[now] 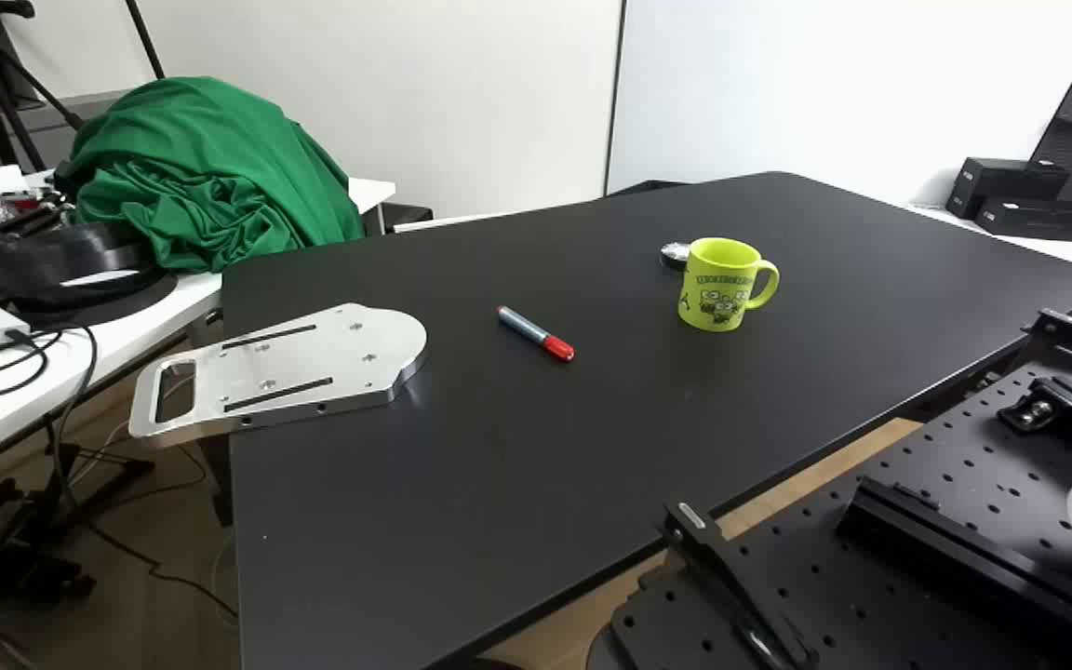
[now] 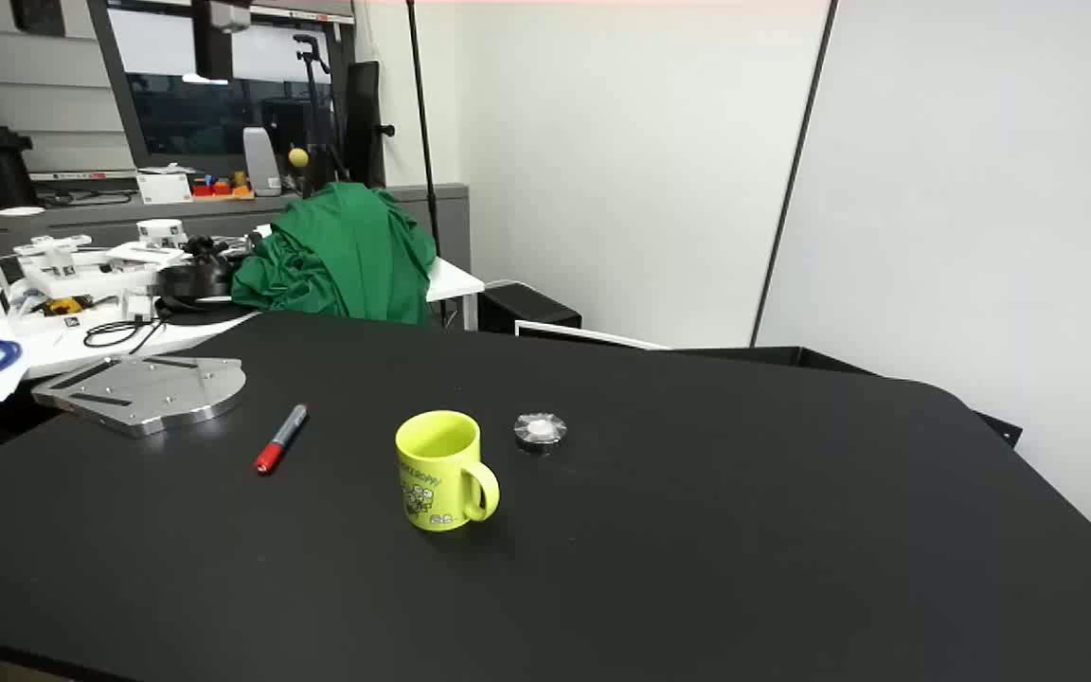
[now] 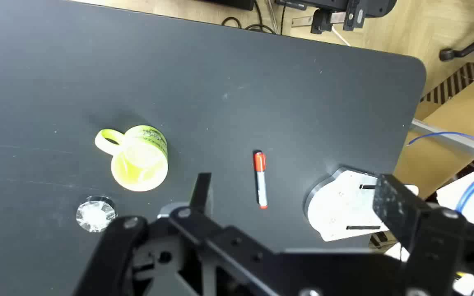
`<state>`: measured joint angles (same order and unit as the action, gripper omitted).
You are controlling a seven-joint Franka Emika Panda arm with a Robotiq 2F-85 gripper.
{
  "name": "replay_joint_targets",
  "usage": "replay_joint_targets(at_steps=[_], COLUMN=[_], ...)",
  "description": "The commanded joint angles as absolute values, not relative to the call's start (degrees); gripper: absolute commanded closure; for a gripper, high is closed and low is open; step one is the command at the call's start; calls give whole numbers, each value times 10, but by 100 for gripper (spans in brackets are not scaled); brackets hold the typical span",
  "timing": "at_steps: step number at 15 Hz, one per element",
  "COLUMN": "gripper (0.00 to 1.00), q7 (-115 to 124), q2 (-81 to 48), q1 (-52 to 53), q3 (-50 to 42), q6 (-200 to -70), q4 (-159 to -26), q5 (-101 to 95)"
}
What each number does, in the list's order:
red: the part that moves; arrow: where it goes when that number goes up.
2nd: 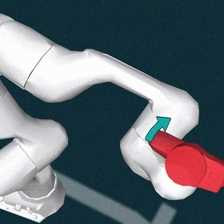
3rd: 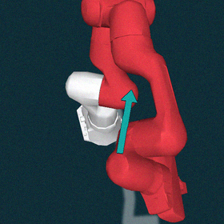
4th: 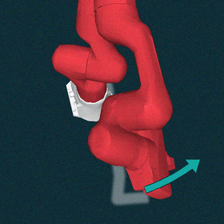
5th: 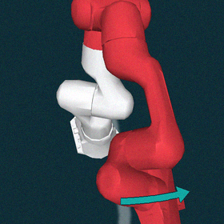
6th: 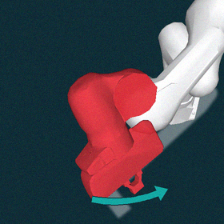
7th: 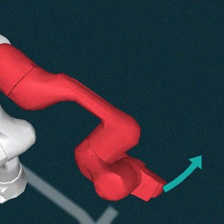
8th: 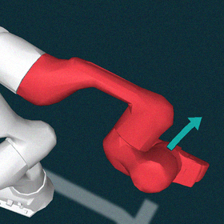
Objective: Put the sharpie in the mug
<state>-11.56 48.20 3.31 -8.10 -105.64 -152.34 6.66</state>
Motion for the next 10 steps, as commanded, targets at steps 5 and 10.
replay_joint_targets(at_steps=[5,10], gripper=[0,0], q7=[-120,-127], q2=[481,443], q1=[26,32], q3=[-75,-72], q6=[-1055,-1089], q4=[-1522,-1505], q5=[71,70])
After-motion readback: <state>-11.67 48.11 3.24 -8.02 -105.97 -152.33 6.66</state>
